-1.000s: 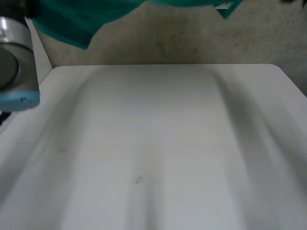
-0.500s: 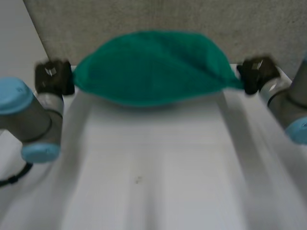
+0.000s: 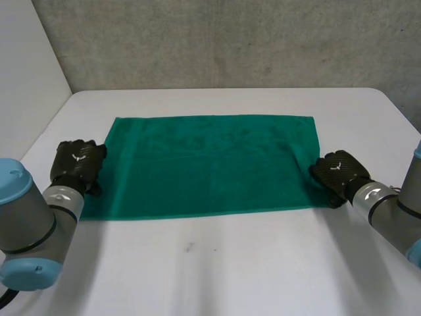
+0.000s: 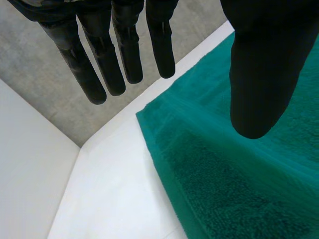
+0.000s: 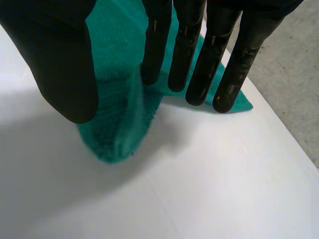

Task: Fold the towel.

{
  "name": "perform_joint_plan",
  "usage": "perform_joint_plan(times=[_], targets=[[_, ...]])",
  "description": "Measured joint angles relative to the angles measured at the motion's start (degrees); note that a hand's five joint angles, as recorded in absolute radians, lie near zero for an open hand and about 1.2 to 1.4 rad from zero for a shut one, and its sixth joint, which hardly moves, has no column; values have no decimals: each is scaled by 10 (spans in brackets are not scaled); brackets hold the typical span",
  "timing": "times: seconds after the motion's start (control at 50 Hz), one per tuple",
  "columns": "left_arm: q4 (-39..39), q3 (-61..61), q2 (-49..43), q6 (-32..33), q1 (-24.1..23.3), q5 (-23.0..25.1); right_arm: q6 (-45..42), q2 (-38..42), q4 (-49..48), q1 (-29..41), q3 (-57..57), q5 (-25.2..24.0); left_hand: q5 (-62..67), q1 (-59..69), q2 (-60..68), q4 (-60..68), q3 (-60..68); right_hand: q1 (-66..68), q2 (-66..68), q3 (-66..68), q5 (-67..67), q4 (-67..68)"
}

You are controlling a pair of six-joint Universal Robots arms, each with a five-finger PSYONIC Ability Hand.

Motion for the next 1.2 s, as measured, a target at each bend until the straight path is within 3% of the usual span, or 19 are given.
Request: perform_joint_plan(times=[0.08, 0.14, 0.28, 0.3, 0.36, 0.5, 0.6, 0.72, 0.76, 0.86, 1.2], targets=[[0, -3, 0, 0, 0, 8, -34, 5, -11, -8, 4, -2, 0, 0, 0, 0, 0, 0, 0, 1, 1, 1], [-1, -7, -1, -1, 1, 14, -63, 15, -34, -14, 4, 0, 0, 0, 0, 0, 0, 167, 190, 197, 182, 201], [-1, -11, 0, -1, 4, 16, -73, 25, -55, -21, -7, 5, 0, 0, 0, 0, 0, 188, 217, 226, 229, 235], [-1, -12, 0, -1, 5, 16, -71, 26, -55, -22, -8, 5, 0, 0, 0, 0, 0, 70, 90, 100, 108, 105], [-2, -14, 0, -1, 6, 16, -65, 25, -55, -26, -8, 7, 0, 0, 0, 0, 0, -9, -18, -5, 1, -1], [-3, -16, 2, -1, 9, 15, -33, -5, -47, -50, -5, 11, 0, 0, 0, 0, 0, -62, -77, -74, -72, -70], [-4, -16, 5, -2, 9, 15, -11, -31, -23, -64, 0, -5, 0, 0, -1, 0, 0, -68, -89, -84, -83, -79], [-7, -17, 12, -3, 10, 15, -14, -46, 10, -69, 12, -75, 0, 0, -1, 0, 0, -68, -89, -84, -83, -79], [-10, -18, 17, -4, 11, 15, -24, -46, 34, -70, 14, -122, 0, 0, -1, 0, 0, -68, -89, -84, -83, -79], [-12, -19, 20, -5, 14, 15, -36, -36, 66, -71, 8, -154, 0, 0, -1, 0, 0, -68, -87, -82, -81, -78], [-12, -21, 20, -6, 22, 15, -60, 47, 94, -81, -65, -128, -8, 0, -6, -9, -9, -57, -64, -55, -61, -49]])
